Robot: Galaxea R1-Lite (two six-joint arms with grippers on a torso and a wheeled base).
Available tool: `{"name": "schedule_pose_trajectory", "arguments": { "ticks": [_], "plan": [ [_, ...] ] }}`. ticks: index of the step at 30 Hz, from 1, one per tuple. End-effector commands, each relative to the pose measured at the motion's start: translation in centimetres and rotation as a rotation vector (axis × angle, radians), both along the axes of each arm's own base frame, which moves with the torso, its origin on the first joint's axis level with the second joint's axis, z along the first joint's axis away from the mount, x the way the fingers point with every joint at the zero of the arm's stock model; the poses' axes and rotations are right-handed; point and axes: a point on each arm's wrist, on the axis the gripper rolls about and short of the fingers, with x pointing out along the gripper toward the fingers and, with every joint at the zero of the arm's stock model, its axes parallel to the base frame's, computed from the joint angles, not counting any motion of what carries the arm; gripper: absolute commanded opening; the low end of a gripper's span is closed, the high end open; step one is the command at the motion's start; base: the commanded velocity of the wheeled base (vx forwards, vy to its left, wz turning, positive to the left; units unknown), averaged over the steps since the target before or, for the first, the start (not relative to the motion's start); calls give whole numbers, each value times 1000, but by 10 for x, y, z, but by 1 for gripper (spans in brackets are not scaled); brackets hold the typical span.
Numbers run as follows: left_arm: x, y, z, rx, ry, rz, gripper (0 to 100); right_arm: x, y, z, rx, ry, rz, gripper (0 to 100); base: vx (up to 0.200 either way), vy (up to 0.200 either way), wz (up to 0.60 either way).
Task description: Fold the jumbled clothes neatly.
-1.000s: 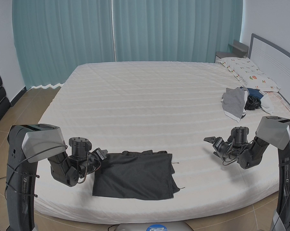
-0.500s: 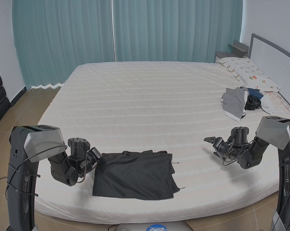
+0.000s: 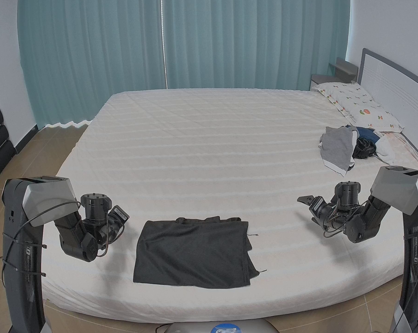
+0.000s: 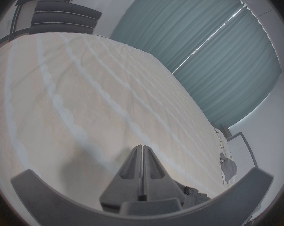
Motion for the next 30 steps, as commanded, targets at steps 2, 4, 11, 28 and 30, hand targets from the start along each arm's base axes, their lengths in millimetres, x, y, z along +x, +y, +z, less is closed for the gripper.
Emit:
{"name": "schedule_pose_trajectory", "arguments": {
  "ticks": [2, 4, 11, 28, 30],
  "plan": [
    [0, 17, 19, 4, -42, 41, 0, -7, -3, 25, -18, -37, -31, 100, 0, 0, 0],
    [-13, 31, 41, 12, -64, 68, 0, -23, -7, 50, -43, -67, -27, 100, 0, 0, 0],
    [-57, 54, 102, 75, -145, 55, 0, -68, -9, 100, -105, -141, 4, 100, 0, 0, 0],
    [-225, 44, 200, 406, -450, -124, 0, -235, -13, 197, -395, -410, 124, 100, 0, 0, 0],
    [-241, 42, 203, 424, -476, -144, 0, -257, -14, 205, -411, -431, 129, 100, 0, 0, 0]
  ]
}}
